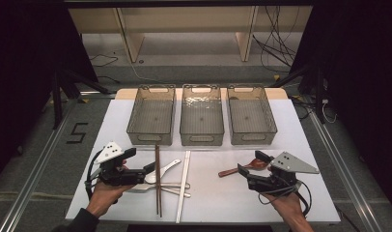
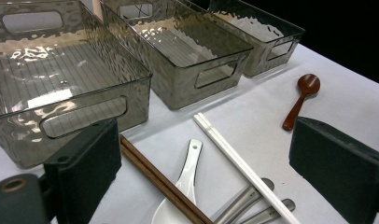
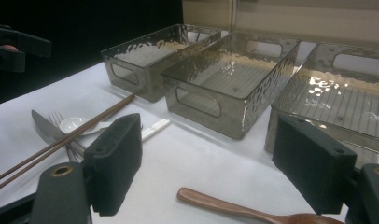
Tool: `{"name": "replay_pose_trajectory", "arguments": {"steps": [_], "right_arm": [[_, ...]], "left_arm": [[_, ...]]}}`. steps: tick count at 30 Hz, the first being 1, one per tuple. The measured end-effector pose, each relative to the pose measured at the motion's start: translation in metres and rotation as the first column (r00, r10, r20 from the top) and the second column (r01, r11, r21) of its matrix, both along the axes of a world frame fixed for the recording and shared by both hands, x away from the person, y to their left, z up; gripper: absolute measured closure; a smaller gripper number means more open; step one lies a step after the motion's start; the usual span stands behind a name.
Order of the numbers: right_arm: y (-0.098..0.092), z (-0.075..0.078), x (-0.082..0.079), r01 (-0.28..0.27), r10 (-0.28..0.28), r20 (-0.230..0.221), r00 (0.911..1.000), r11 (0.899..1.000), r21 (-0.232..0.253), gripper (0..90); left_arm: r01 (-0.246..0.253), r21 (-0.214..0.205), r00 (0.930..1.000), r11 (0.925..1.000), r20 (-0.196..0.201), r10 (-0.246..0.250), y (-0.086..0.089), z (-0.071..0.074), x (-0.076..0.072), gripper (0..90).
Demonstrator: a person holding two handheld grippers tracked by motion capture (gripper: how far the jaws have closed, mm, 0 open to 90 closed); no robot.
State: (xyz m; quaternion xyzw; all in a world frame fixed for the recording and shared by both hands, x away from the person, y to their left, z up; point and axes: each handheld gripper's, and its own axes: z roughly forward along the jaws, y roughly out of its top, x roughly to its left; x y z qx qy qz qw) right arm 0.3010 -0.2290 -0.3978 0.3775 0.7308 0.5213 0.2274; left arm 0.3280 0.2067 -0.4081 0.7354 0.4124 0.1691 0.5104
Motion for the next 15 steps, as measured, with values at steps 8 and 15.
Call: {"name": "replay_pose_trajectory", "arguments": {"steps": [8, 15], "right_arm": [[0.0002, -0.0002, 0.0005, 0.003, -0.003, -0.007, 1.0, 1.0, -0.004, 24.6], [0.0008, -0.0007, 0.0013, -0.005, 0.005, -0.02, 0.9998, 1.0, -0.003, 24.1]], "left_arm": [[-0.027, 0.024, 0.9981, 0.9993, -0.055, 0.029, -0.0001, -0.0001, 0.0025, 9.4], [-0.014, 0.041, 0.9917, 0.9991, -0.127, 0.02, -0.0031, -0.0011, 0.0056, 9.5]]}}
